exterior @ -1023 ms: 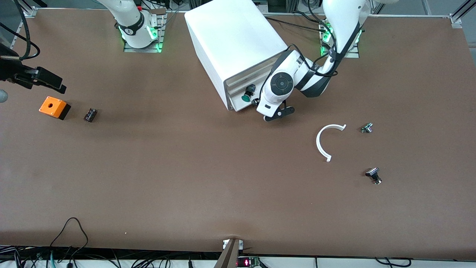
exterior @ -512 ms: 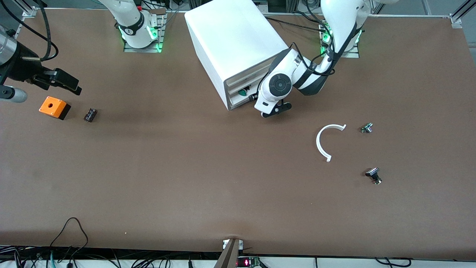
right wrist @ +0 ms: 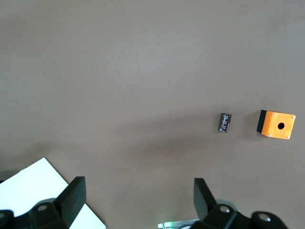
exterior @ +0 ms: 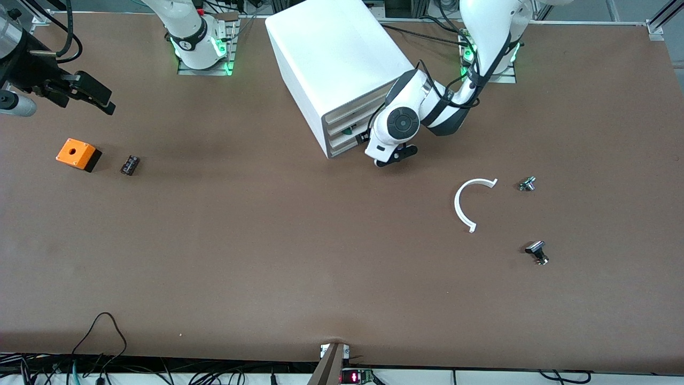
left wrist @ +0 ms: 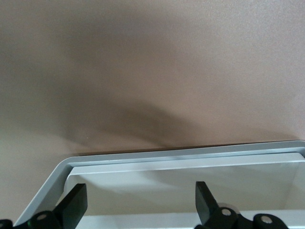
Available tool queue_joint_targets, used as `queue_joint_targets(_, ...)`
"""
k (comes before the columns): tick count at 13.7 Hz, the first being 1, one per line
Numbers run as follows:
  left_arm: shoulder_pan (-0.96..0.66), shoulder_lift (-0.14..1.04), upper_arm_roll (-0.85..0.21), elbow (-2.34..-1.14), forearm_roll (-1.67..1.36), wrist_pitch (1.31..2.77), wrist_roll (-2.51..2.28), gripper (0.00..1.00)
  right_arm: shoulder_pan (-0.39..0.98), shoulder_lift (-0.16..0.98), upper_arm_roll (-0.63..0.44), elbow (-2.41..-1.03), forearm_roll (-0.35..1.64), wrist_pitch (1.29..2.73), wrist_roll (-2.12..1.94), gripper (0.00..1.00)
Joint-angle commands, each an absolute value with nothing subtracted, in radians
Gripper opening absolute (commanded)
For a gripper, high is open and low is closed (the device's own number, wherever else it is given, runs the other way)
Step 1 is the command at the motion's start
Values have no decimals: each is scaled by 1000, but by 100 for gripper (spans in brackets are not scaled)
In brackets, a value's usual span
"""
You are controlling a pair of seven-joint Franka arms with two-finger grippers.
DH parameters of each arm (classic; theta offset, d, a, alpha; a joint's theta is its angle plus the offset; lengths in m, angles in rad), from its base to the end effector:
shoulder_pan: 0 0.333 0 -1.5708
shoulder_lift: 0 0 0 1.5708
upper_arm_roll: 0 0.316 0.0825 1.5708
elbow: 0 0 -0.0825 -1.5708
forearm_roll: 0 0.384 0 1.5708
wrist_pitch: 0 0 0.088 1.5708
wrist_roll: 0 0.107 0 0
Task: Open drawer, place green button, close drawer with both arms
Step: 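Press the drawer fully closed with the left gripper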
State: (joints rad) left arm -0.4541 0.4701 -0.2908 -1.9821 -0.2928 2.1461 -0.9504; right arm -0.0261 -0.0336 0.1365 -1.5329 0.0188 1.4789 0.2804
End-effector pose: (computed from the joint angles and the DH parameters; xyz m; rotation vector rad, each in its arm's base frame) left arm 0.4200 -0.4005 0.2186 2.9808 0.6258 -0.7131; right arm 0.5312 0.0625 0.6524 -3.1204 0.2637 0.0361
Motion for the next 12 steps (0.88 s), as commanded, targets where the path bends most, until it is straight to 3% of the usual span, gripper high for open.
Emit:
queue_joint_targets(1, -448, 465, -298, -1985, -319, 2131, -923, 100, -32, -41, 143, -1552, 9, 1473, 293, 99)
queue_joint_targets(5, -433, 457, -281, -1916, -304, 2051, -911, 100, -32, -48, 106, -1554, 6, 1480, 170, 100)
queue_joint_targets(8, -358, 456, -281, -1778, -237, 1849, -881, 100, -28, -37, 118, -1545, -11, 1486, 196, 99)
queue_joint_targets(12, -315, 454, -281, -1620, -57, 1697, -877, 100, -2, -23, 118, -1532, -58, 1489, 195, 99)
